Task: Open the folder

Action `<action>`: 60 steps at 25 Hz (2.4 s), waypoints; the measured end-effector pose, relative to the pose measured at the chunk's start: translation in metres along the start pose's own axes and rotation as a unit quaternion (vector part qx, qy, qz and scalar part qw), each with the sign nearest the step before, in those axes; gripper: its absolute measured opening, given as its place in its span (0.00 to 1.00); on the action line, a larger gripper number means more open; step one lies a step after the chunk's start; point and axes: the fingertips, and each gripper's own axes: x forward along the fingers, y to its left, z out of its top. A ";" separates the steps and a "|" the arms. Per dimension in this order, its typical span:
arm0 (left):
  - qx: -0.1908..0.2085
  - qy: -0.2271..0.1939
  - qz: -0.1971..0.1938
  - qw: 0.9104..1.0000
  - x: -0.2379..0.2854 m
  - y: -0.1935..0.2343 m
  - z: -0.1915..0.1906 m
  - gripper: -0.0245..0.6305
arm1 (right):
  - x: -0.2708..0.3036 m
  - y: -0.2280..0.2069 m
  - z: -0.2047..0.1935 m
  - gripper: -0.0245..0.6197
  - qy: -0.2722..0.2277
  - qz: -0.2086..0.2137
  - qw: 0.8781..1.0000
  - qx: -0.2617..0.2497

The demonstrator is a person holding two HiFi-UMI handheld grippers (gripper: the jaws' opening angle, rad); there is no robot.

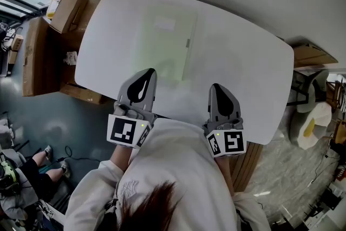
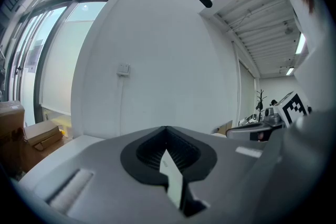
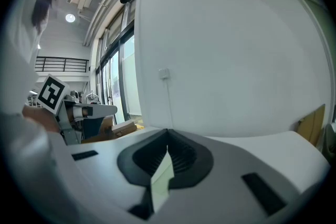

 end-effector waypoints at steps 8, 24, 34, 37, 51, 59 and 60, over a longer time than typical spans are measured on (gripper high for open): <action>0.001 0.002 0.000 1.000 -0.002 0.001 0.000 0.05 | -0.001 0.002 0.000 0.05 0.001 -0.001 1.000 0.003; 0.002 0.027 0.010 1.000 0.000 0.010 -0.013 0.05 | 0.015 -0.004 -0.010 0.05 0.004 0.000 1.000 0.008; 0.021 0.060 0.016 0.998 0.013 0.018 -0.037 0.05 | 0.059 -0.003 -0.037 0.05 0.027 0.032 0.999 0.000; 0.035 0.076 0.018 0.996 0.019 0.020 -0.048 0.05 | 0.075 -0.004 -0.052 0.05 0.041 0.044 0.998 0.004; 0.115 0.132 -0.002 0.985 0.047 0.013 -0.089 0.05 | 0.138 -0.010 -0.115 0.05 0.088 0.089 0.992 0.021; 0.162 0.173 -0.014 0.971 0.052 0.006 -0.123 0.05 | 0.151 -0.011 -0.139 0.05 0.110 0.109 0.988 0.019; 0.178 0.175 -0.020 0.968 0.055 0.003 -0.125 0.05 | 0.153 -0.011 -0.141 0.05 0.113 0.112 0.987 0.017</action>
